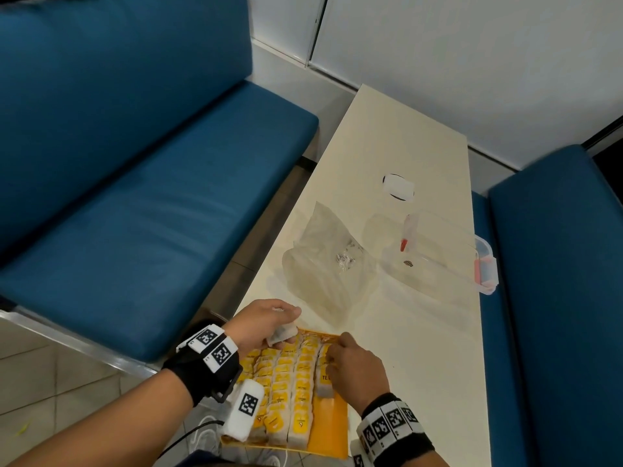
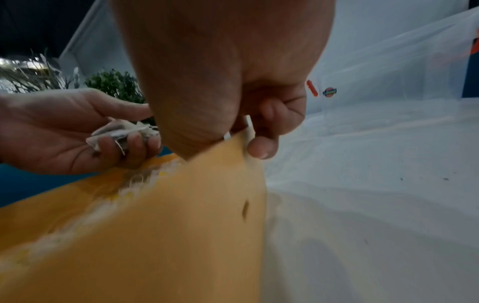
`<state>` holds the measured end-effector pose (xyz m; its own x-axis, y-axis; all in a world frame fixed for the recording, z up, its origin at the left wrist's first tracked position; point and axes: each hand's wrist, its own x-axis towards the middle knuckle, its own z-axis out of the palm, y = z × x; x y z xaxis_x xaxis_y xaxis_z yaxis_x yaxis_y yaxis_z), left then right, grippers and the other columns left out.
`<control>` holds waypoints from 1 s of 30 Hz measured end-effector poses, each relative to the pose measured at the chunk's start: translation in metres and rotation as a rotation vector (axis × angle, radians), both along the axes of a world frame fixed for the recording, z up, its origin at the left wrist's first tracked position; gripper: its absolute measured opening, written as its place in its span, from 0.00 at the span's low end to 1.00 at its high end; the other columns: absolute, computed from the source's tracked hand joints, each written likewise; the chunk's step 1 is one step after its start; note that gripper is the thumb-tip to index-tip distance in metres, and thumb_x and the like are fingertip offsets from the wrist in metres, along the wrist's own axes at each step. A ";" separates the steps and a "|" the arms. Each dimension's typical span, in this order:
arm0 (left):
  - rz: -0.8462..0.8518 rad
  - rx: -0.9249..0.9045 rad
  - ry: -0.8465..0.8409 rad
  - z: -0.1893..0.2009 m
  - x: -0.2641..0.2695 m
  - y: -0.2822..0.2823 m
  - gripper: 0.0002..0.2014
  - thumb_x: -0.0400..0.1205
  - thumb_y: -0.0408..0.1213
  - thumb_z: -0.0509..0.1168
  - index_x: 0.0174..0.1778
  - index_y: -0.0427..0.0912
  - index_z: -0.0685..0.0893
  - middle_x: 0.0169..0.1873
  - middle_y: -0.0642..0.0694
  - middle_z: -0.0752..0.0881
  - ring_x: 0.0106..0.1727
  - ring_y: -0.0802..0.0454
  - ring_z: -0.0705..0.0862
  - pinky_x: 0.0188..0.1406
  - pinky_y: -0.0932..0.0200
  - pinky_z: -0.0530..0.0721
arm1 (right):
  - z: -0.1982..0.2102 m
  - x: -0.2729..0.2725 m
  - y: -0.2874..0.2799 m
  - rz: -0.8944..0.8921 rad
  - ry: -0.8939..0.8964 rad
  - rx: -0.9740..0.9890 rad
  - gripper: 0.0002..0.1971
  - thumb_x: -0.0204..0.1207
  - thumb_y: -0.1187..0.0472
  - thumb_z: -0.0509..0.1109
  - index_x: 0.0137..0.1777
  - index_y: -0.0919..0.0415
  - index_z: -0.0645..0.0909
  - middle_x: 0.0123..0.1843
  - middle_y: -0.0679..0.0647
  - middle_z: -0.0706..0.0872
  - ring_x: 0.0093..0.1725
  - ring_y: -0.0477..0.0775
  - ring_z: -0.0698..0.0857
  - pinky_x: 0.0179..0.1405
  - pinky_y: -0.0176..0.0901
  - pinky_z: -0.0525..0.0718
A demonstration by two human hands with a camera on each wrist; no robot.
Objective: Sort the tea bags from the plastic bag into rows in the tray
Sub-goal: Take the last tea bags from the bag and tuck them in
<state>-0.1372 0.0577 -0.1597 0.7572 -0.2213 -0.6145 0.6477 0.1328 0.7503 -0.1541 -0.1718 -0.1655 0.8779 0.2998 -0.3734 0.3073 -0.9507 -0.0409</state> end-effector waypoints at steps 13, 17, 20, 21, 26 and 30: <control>0.154 -0.397 0.174 0.013 -0.003 -0.010 0.18 0.91 0.42 0.60 0.68 0.32 0.83 0.58 0.28 0.89 0.54 0.34 0.91 0.44 0.48 0.92 | 0.034 0.014 0.027 0.051 -0.101 0.720 0.16 0.79 0.63 0.71 0.63 0.46 0.83 0.54 0.41 0.77 0.41 0.42 0.81 0.43 0.33 0.82; 0.126 -0.395 0.169 0.012 -0.005 -0.010 0.18 0.91 0.41 0.60 0.67 0.32 0.85 0.54 0.32 0.90 0.49 0.39 0.91 0.42 0.47 0.92 | 0.029 0.015 0.031 0.100 -0.137 0.701 0.10 0.79 0.61 0.71 0.57 0.48 0.86 0.55 0.42 0.78 0.43 0.43 0.83 0.43 0.32 0.81; 0.111 -0.381 0.151 0.014 -0.008 -0.009 0.17 0.91 0.40 0.61 0.64 0.32 0.87 0.50 0.32 0.89 0.46 0.39 0.91 0.44 0.46 0.91 | 0.034 0.015 0.034 0.117 -0.158 0.739 0.06 0.77 0.60 0.74 0.52 0.51 0.88 0.53 0.43 0.80 0.45 0.41 0.84 0.44 0.32 0.82; 0.110 -0.362 0.140 0.013 -0.009 -0.009 0.16 0.90 0.40 0.61 0.64 0.32 0.87 0.49 0.32 0.89 0.46 0.39 0.91 0.44 0.47 0.91 | 0.039 0.016 0.034 0.113 -0.160 0.751 0.04 0.77 0.60 0.75 0.50 0.52 0.88 0.52 0.42 0.81 0.43 0.39 0.83 0.44 0.31 0.82; 0.121 -0.273 0.108 0.013 -0.009 -0.002 0.14 0.91 0.39 0.60 0.64 0.36 0.86 0.55 0.32 0.91 0.52 0.37 0.91 0.41 0.53 0.90 | 0.073 0.023 0.031 0.064 -0.132 0.781 0.03 0.73 0.62 0.79 0.42 0.54 0.87 0.41 0.43 0.85 0.36 0.42 0.83 0.37 0.24 0.74; 0.122 -0.157 0.033 0.013 -0.009 0.007 0.14 0.92 0.38 0.58 0.61 0.40 0.88 0.51 0.39 0.91 0.48 0.42 0.91 0.39 0.55 0.88 | 0.094 0.029 0.022 -0.037 0.021 0.693 0.04 0.74 0.63 0.77 0.43 0.52 0.89 0.39 0.41 0.87 0.39 0.45 0.84 0.40 0.29 0.79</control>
